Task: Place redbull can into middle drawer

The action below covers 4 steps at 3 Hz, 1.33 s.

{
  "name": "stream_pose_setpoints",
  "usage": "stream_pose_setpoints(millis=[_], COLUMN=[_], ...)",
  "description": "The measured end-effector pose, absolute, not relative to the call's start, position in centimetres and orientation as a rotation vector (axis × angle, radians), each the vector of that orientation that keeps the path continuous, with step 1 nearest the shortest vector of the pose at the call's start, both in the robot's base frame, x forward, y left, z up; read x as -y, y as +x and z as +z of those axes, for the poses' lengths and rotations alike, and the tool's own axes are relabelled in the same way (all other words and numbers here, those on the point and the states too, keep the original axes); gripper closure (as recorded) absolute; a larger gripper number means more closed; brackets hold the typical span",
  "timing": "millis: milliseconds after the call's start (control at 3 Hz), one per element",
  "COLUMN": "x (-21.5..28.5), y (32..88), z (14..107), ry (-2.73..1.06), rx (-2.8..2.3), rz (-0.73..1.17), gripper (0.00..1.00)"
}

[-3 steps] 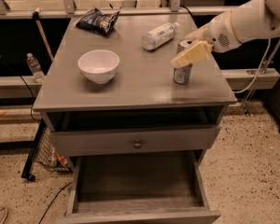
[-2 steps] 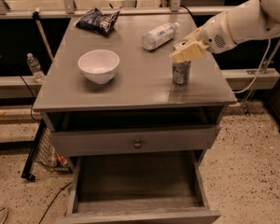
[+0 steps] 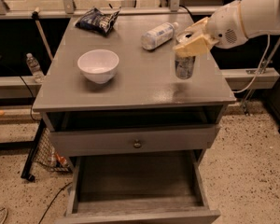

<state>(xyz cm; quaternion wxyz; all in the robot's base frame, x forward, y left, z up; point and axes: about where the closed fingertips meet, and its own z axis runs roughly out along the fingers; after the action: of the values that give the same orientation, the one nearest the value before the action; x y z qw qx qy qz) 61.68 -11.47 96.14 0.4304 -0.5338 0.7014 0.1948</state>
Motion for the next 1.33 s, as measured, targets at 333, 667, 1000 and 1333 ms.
stream_pose_setpoints(millis=[333, 667, 1000, 1333], x=[10.6, 9.6, 9.5, 8.4], y=[57.2, 54.3, 54.1, 51.8], z=[97.5, 95.5, 95.4, 94.9], ry=[-1.387, -1.406, -1.409, -1.434], rx=[-1.717, -1.753, -1.751, -1.728], rz=[0.496, 0.600, 0.599, 0.590], gripper=[1.00, 1.00, 1.00, 1.00])
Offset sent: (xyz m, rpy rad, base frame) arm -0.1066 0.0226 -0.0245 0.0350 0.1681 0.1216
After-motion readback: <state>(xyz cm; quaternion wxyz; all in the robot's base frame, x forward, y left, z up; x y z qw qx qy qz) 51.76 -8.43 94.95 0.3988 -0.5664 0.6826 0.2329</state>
